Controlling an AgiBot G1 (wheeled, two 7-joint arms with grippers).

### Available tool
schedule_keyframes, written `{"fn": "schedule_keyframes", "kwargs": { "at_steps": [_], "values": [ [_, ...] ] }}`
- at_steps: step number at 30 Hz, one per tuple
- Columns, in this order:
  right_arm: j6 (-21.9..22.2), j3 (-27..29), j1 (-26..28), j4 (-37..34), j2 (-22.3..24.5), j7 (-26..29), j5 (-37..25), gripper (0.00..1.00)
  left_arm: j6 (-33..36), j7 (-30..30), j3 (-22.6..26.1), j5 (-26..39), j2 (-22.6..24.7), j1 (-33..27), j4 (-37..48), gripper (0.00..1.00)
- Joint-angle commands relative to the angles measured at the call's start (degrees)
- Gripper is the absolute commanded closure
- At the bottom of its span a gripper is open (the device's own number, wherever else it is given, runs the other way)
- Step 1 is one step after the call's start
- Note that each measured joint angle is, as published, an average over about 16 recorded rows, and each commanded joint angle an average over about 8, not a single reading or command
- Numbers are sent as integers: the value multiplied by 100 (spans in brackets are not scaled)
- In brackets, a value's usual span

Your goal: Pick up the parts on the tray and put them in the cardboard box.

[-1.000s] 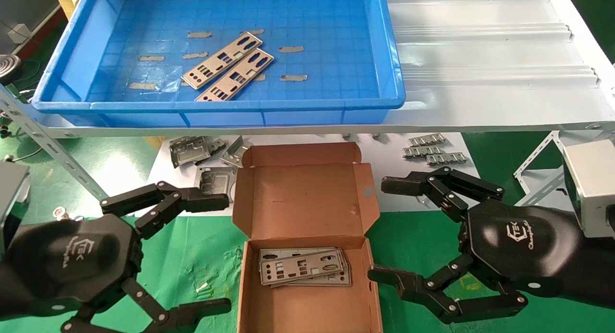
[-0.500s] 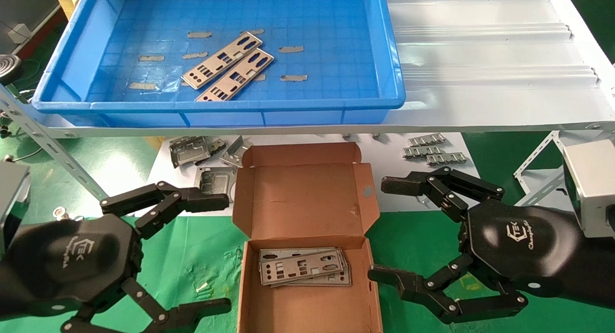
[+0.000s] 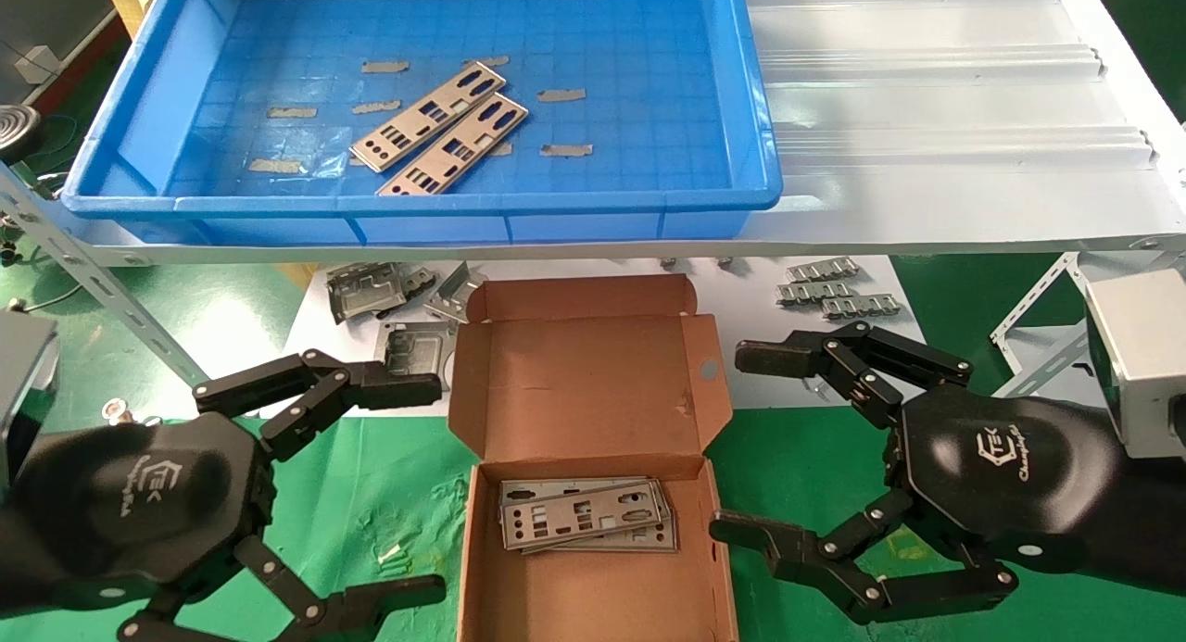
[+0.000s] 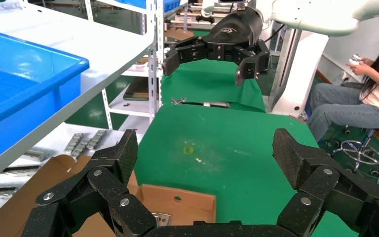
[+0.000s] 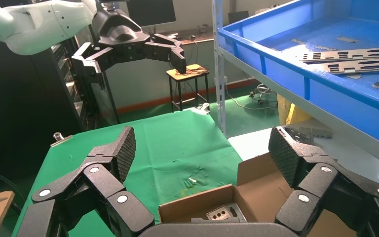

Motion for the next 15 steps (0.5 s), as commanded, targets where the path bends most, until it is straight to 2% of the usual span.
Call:
{"fn": "schedule_keyframes", "kwargs": {
  "at_steps": [1,15],
  "values": [
    [0,0,0,0,0,0,0,0,0,0,0,0,0,0,0,0],
    [0,0,0,0,0,0,0,0,0,0,0,0,0,0,0,0]
  ]
}}
